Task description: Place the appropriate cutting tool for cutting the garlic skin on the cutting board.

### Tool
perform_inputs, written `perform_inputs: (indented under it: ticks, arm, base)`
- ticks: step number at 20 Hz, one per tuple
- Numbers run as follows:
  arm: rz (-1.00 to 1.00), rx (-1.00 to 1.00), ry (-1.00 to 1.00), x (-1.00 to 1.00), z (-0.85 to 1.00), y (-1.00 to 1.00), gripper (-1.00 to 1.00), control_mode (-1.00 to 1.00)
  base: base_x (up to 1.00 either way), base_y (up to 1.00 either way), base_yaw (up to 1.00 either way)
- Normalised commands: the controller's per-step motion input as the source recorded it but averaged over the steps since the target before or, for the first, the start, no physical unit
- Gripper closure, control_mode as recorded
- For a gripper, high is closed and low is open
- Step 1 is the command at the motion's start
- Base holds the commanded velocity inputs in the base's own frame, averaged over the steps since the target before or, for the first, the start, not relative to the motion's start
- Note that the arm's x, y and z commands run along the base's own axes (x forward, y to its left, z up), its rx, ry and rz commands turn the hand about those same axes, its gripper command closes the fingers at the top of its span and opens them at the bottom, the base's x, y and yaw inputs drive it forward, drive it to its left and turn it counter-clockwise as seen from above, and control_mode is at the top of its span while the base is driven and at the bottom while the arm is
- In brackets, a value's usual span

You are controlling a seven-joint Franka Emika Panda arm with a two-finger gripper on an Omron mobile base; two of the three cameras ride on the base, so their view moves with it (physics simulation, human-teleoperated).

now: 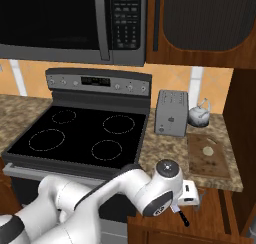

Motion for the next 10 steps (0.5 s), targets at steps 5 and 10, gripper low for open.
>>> perform_inputs:
  ticks: [5, 10]
  arm:
    - [0.00, 0.00, -0.03, 0.02, -0.41, 0.00, -1.00, -1.00]
    - [0.00, 0.00, 0.08, 0.19, -0.20, 0.00, -1.00, -1.00]
  base:
    - [0.00, 0.00, 0.00]
    - [0.00, 0.00, 0.00]
